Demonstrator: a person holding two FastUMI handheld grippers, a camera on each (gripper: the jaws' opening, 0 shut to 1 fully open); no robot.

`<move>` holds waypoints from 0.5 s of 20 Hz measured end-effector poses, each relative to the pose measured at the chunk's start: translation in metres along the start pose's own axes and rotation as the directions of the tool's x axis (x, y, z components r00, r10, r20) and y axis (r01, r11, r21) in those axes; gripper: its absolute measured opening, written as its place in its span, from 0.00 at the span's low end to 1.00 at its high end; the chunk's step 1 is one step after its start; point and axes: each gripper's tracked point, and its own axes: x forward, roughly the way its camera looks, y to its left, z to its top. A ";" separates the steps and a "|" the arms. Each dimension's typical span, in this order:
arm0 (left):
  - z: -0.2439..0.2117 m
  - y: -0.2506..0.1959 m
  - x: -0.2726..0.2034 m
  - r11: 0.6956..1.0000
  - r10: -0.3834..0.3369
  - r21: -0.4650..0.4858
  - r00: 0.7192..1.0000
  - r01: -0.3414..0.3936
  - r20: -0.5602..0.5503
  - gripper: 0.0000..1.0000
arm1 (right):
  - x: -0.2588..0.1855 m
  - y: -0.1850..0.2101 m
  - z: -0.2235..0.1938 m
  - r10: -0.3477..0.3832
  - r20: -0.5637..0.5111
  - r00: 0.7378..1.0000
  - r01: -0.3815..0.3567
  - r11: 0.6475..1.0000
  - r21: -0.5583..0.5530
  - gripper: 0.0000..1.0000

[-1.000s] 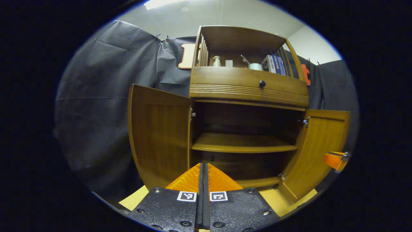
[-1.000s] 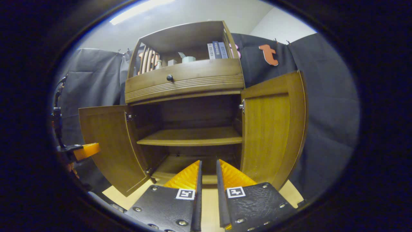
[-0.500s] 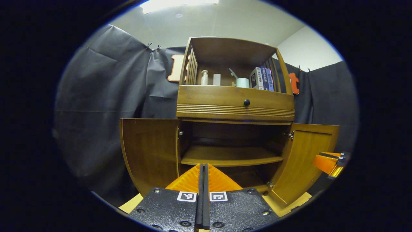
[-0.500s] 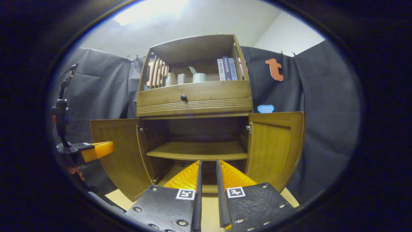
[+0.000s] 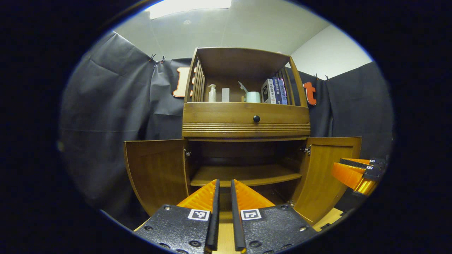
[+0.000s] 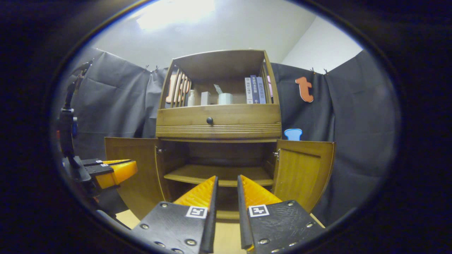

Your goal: Open the right door of the double-door shoe cabinet with the right hand, and open the left door with the left hand.

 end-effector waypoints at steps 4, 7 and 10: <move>0.006 -0.005 -0.001 1.000 -0.020 0.001 1.000 0.020 0.022 0.62 | -0.001 0.001 -0.004 -0.003 -0.005 1.000 0.003 1.000 0.009 0.50; 0.010 -0.007 -0.002 1.000 -0.030 -0.006 0.999 0.031 0.038 0.88 | -0.002 0.006 -0.004 0.018 -0.013 1.000 -0.017 1.000 0.015 0.83; 0.011 -0.010 -0.002 0.999 -0.036 -0.018 0.998 0.037 0.048 0.96 | -0.003 0.007 -0.003 0.017 -0.006 1.000 -0.017 1.000 0.011 0.99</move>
